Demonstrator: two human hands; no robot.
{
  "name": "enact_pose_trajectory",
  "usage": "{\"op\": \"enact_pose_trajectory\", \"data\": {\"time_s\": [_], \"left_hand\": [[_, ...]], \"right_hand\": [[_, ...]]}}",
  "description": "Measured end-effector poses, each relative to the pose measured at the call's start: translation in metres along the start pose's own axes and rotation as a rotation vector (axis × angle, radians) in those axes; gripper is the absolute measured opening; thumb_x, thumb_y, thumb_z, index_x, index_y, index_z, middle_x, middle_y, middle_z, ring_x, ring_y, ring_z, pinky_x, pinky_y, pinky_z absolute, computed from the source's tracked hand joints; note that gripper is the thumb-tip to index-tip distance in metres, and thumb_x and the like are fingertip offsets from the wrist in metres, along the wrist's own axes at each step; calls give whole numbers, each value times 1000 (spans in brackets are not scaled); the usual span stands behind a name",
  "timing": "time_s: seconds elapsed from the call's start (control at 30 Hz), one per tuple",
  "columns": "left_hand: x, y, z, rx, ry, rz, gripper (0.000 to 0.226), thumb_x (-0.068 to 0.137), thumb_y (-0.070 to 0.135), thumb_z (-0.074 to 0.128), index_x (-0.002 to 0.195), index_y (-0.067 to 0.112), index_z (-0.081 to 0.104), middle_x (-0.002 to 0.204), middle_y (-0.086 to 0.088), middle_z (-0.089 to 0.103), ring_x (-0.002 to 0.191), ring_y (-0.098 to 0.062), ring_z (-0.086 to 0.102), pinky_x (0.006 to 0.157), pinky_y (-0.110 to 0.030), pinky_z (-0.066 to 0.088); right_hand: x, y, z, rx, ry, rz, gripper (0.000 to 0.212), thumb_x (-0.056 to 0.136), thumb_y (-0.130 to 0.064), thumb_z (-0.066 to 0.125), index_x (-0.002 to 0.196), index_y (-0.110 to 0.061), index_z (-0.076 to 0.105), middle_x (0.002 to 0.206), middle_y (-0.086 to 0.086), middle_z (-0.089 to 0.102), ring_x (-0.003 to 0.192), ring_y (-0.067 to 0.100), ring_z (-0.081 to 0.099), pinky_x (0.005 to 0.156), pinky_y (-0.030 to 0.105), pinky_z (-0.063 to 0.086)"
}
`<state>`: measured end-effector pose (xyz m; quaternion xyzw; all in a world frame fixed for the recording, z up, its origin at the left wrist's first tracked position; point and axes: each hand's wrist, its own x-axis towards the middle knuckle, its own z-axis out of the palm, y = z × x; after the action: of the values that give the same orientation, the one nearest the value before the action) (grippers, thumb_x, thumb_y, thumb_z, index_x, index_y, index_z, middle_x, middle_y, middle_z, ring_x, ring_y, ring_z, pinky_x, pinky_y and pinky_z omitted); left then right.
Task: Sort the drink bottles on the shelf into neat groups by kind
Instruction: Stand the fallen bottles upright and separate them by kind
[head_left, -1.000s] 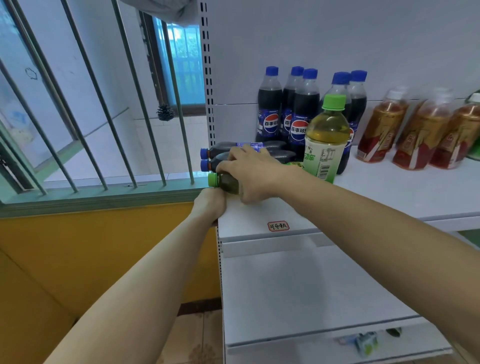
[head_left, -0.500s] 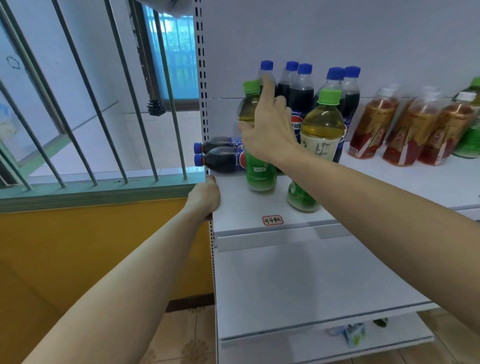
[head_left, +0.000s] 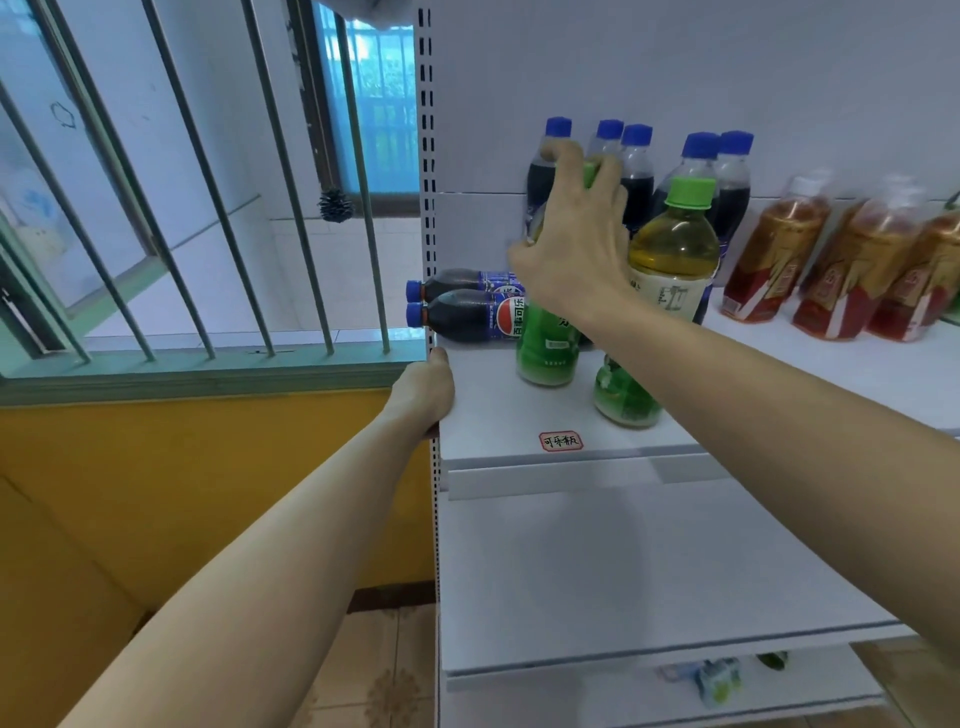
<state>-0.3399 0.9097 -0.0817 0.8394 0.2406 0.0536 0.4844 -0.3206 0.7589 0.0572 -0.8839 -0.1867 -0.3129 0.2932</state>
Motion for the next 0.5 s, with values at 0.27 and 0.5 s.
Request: {"op": "enact_pose_trajectory", "data": {"time_s": [0.27,0.5], "left_hand": [[0,-7,-16,-5,-126,-26,62,106,58,23,99,7,57,73,-6,56,61,-17,53,56,-28,45],[45,-23,-63,-172,8,42,44,107,32,30,111,7,65,77,-7,52,64,-19,48,55,-30,37]], "right_hand": [[2,-28,-7,-358,143,-421,49,87,-14,57,136,-24,54,156,11,36,151,35,22,119,54,24],[-23,-37,48,-309,-211,-532,41,87,-24,67,127,-17,59,127,7,53,119,26,46,92,41,44]]}}
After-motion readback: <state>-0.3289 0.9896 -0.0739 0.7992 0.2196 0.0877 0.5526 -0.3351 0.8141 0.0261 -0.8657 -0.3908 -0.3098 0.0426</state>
